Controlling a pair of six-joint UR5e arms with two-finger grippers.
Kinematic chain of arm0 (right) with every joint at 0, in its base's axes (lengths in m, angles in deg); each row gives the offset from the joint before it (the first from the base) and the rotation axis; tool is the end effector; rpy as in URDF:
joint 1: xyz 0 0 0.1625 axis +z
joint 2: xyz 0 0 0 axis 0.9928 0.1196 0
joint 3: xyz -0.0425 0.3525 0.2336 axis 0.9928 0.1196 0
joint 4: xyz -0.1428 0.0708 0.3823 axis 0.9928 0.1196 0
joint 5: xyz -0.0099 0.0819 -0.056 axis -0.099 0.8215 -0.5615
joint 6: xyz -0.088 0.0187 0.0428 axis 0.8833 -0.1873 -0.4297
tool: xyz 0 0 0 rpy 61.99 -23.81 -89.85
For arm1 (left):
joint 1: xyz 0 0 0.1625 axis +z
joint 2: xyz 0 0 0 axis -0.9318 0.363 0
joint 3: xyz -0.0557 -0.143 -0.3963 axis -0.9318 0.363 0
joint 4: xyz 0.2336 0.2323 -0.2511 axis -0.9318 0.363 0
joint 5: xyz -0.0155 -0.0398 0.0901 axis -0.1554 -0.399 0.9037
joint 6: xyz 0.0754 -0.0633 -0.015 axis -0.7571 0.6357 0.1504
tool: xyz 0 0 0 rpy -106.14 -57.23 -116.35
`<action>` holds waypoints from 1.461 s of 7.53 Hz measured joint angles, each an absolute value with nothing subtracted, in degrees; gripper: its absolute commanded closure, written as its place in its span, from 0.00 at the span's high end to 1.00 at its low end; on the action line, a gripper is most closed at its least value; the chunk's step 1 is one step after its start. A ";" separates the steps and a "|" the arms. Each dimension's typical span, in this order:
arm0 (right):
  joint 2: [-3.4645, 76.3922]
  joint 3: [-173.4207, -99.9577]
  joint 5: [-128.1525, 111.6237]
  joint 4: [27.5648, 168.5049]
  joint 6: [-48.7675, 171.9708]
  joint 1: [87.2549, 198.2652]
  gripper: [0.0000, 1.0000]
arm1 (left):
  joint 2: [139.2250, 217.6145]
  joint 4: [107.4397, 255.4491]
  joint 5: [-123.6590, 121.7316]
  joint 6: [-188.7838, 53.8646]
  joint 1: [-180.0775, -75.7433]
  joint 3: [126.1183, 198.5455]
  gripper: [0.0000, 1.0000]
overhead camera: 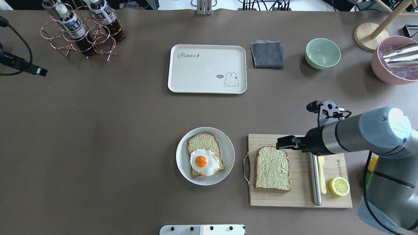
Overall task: Make sandwich and place on tray
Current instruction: 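Move the right gripper down to the bread slice on the cutting board, then grasp the edge of the bread slice with the right gripper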
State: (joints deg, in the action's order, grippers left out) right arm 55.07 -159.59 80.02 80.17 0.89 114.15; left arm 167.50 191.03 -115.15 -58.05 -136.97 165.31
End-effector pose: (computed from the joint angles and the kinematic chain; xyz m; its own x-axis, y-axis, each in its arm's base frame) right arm -0.3709 -0.3364 0.3703 0.4840 0.0505 0.8736 -0.1103 0.9939 0.0036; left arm 0.1516 -0.5477 0.4684 0.5109 0.4387 -0.7393 -0.0401 0.8712 0.4892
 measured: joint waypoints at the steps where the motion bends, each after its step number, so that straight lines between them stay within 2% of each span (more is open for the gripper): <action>1: 55.17 -159.08 78.78 79.60 0.00 112.52 0.99 | 167.78 191.08 -114.91 -57.86 -136.77 165.17 0.98; 7: 56.06 -155.27 74.98 73.45 -3.73 107.65 0.98 | 168.31 191.11 -114.78 -57.76 -136.49 164.74 0.98; 8: 56.10 -155.25 74.97 73.42 -3.84 107.43 0.92 | 168.31 191.11 -114.78 -57.79 -136.48 164.73 0.98; 9: 56.12 -155.23 74.92 73.41 -3.89 107.03 0.78 | 168.32 191.11 -114.78 -57.79 -136.48 164.74 0.98; 10: 56.12 -155.23 74.84 73.41 -4.00 106.63 0.69 | 168.28 191.11 -114.78 -57.81 -136.48 164.73 0.98; 11: 56.13 -155.22 74.60 73.41 -4.58 106.24 0.68 | 168.25 191.11 -114.78 -57.83 -136.48 164.72 0.98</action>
